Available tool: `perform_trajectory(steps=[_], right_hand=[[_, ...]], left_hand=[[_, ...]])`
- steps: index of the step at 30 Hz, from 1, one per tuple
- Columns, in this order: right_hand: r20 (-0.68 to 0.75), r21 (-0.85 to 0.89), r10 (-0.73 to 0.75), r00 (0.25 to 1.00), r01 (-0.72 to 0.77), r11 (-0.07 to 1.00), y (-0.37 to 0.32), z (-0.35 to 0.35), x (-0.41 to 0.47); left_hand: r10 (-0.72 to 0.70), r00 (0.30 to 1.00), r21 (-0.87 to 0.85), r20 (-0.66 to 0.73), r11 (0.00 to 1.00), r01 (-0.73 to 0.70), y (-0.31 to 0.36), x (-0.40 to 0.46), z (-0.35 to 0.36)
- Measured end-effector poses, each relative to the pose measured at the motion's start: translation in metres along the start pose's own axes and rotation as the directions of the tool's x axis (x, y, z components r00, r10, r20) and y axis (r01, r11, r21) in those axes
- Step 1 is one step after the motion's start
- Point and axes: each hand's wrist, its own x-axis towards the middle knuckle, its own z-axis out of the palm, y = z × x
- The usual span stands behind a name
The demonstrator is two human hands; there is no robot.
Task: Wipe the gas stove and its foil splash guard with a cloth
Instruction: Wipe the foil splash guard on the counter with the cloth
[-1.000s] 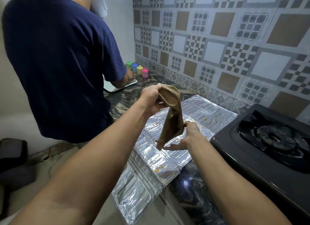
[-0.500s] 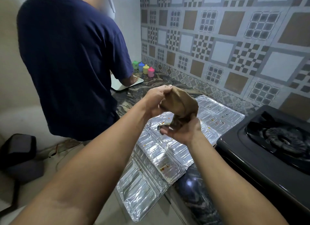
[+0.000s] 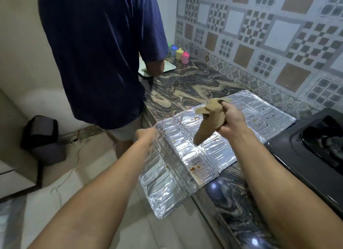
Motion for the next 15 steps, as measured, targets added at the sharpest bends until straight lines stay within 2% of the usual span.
perform_trajectory(steps=[3, 4, 6, 8, 10, 12, 15], right_hand=[[0.019, -0.267, -0.092, 0.996, 0.093, 0.959, 0.007, -0.005, 0.0], [0.043, -0.348, -0.134, 0.99, 0.14, 0.927, 0.01, -0.008, 0.001], [0.129, -0.54, -0.182, 0.975, 0.223, 0.811, 0.018, -0.014, 0.003], [0.25, -0.713, -0.222, 0.943, 0.334, 0.617, 0.027, -0.021, 0.001], [0.394, -0.806, -0.239, 0.887, 0.459, 0.374, 0.04, -0.026, 0.0], [0.502, -0.828, -0.228, 0.834, 0.54, 0.151, 0.054, -0.03, 0.001], [0.627, -0.779, -0.116, 0.77, 0.625, -0.056, 0.079, -0.038, 0.005]], left_hand=[[-0.114, 0.973, 0.056, -0.203, 0.99, 0.127, -0.055, 0.024, -0.024], [-0.137, 0.968, 0.081, -0.209, 0.984, 0.157, -0.072, 0.029, -0.028], [-0.177, 0.976, 0.108, -0.129, 0.976, 0.191, -0.095, 0.029, -0.034], [-0.209, 0.978, 0.125, -0.019, 0.97, 0.21, -0.112, 0.023, -0.037], [-0.264, 0.964, 0.134, 0.027, 0.957, 0.258, -0.128, 0.021, -0.039], [-0.342, 0.938, 0.087, 0.063, 0.938, 0.336, -0.141, 0.017, -0.04], [-0.399, 0.913, -0.073, 0.088, 0.911, 0.405, -0.15, 0.01, -0.044]])
